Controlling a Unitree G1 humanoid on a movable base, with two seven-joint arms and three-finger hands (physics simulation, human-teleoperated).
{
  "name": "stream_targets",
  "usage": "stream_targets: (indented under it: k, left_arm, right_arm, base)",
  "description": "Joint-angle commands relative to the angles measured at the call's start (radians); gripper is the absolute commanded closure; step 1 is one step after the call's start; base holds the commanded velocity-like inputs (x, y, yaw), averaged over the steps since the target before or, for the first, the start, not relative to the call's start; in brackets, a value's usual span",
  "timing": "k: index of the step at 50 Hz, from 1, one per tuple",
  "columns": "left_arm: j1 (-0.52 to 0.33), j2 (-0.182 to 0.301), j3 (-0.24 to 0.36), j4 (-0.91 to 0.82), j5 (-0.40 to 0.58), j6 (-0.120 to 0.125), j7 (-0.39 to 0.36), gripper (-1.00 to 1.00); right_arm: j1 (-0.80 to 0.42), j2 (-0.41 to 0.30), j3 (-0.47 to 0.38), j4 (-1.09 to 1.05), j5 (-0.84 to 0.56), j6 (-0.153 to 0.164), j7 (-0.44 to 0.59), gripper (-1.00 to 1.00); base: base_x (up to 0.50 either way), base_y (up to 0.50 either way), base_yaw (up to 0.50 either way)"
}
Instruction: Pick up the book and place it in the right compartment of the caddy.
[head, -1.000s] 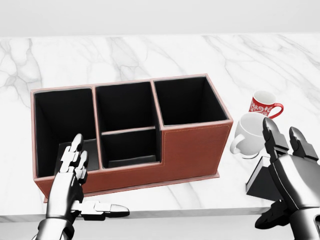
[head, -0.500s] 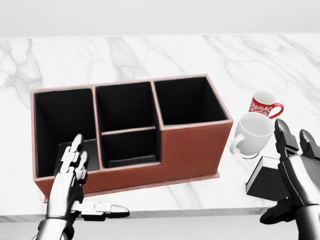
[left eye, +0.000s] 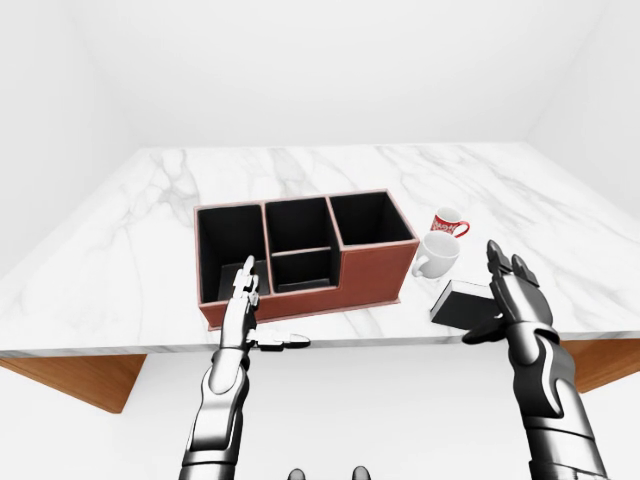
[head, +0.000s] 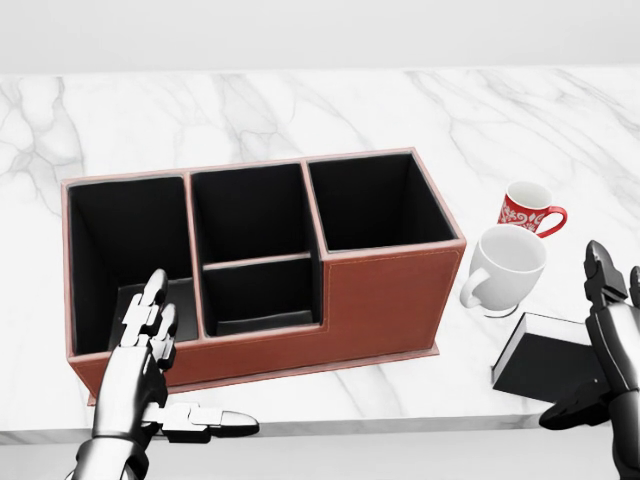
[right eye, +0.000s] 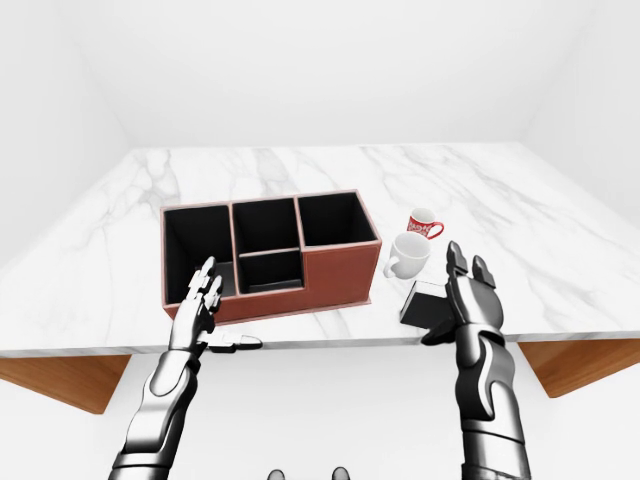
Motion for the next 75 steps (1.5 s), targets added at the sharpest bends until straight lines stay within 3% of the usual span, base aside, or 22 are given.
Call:
stream_targets:
  k: [1, 7, 13, 17, 26, 30, 32, 34, 38, 39, 41, 43, 45, 47, 51, 60, 66, 70, 75]
  left_arm:
    - [-0.002, 0.001, 0.002, 0.006, -0.003, -0.002, -0.002, -1.00]
    - [-0.007, 0.002, 0.004, 0.024, -0.005, -0.014, -0.003, -1.00]
    - [-0.005, 0.002, 0.004, 0.010, -0.006, -0.001, -0.004, -1.00]
    - [-0.006, 0.002, 0.005, 0.019, -0.006, -0.009, -0.004, -1.00]
    - [0.004, 0.002, 0.002, -0.010, -0.004, 0.007, -0.004, -1.00]
    - [0.000, 0.002, 0.003, 0.006, -0.003, -0.006, -0.005, -1.00]
    - [0.003, 0.002, 0.003, -0.005, -0.003, 0.002, -0.004, -1.00]
    - [0.000, 0.002, 0.003, 0.005, -0.002, -0.007, -0.004, -1.00]
    - [0.001, 0.002, 0.003, 0.003, -0.002, -0.007, -0.005, -1.00]
    - [-0.003, 0.002, 0.005, 0.018, -0.002, -0.017, -0.004, -1.00]
    - [-0.003, 0.002, 0.004, 0.020, -0.001, -0.022, -0.003, -1.00]
    - [0.001, 0.002, 0.003, 0.005, -0.001, -0.009, -0.003, -1.00]
    - [0.002, 0.002, 0.003, 0.001, -0.002, -0.006, -0.004, -1.00]
    - [0.003, 0.002, 0.003, 0.000, -0.001, -0.008, -0.005, -1.00]
    - [-0.001, 0.002, 0.003, 0.013, 0.000, -0.018, -0.005, -1.00]
    - [0.005, 0.002, 0.002, -0.004, 0.002, -0.007, -0.007, -1.00]
    - [0.003, 0.002, 0.002, 0.005, 0.003, -0.013, -0.008, -1.00]
    - [0.002, 0.002, 0.003, 0.007, 0.003, -0.015, -0.008, -1.00]
    - [0.000, 0.002, 0.002, 0.012, 0.003, -0.018, -0.007, -1.00]
  right_arm:
    - [-0.074, -0.054, 0.019, 0.177, 0.064, 0.000, -0.079, -1.00]
    - [-0.124, -0.075, 0.046, 0.251, 0.082, 0.000, -0.106, -1.00]
    - [-0.156, -0.075, 0.076, 0.289, 0.087, 0.000, -0.123, -1.00]
    - [-0.200, -0.074, 0.107, 0.382, 0.088, 0.000, -0.157, -1.00]
    - [-0.291, -0.091, 0.153, 0.641, 0.131, 0.000, -0.251, -1.00]
    - [-0.299, -0.090, 0.173, 0.726, 0.147, 0.000, -0.274, -1.00]
    - [-0.313, -0.091, 0.181, 0.786, 0.158, 0.000, -0.297, -1.00]
    - [-0.327, -0.089, 0.191, 0.865, 0.179, 0.000, -0.307, -0.81]
    - [-0.355, -0.102, 0.206, 0.954, 0.207, 0.000, -0.331, -0.71]
    - [-0.352, -0.103, 0.208, 0.949, 0.216, 0.000, -0.318, -0.41]
    - [-0.348, -0.103, 0.217, 0.962, 0.219, 0.000, -0.314, -0.22]
    - [-0.342, -0.101, 0.216, 0.968, 0.235, 0.000, -0.293, -0.09]
    - [-0.326, -0.101, 0.216, 0.952, 0.244, 0.000, -0.272, 0.16]
    - [-0.321, -0.102, 0.216, 0.949, 0.252, 0.000, -0.261, 1.00]
    - [-0.301, -0.091, 0.217, 0.920, 0.265, 0.000, -0.223, 1.00]
    - [-0.257, -0.083, 0.213, 0.885, 0.264, 0.000, -0.202, 1.00]
    - [-0.264, -0.079, 0.208, 0.892, 0.264, 0.000, -0.215, 1.00]
    - [-0.242, -0.077, 0.205, 0.808, 0.248, 0.000, -0.223, 1.00]
    - [-0.160, -0.065, 0.187, 0.550, 0.190, 0.000, -0.142, 1.00]
  base:
    - [0.00, 0.00, 0.00]
    - [0.00, 0.00, 0.00]
    - [0.00, 0.00, 0.00]
    - [0.00, 0.00, 0.00]
    - [0.00, 0.00, 0.00]
    - [0.00, 0.00, 0.00]
    - [0.00, 0.00, 0.00]
    - [0.00, 0.00, 0.00]
    - [0.00, 0.00, 0.00]
    - [0.00, 0.00, 0.00]
    - [0.00, 0.00, 0.00]
    - [0.00, 0.00, 0.00]
    - [0.00, 0.00, 0.00]
    - [0.00, 0.00, 0.00]
    - [0.00, 0.00, 0.00]
    - [0.00, 0.00, 0.00]
    - [0.00, 0.00, 0.00]
    - [0.00, 0.00, 0.00]
    - [0.00, 0.00, 0.00]
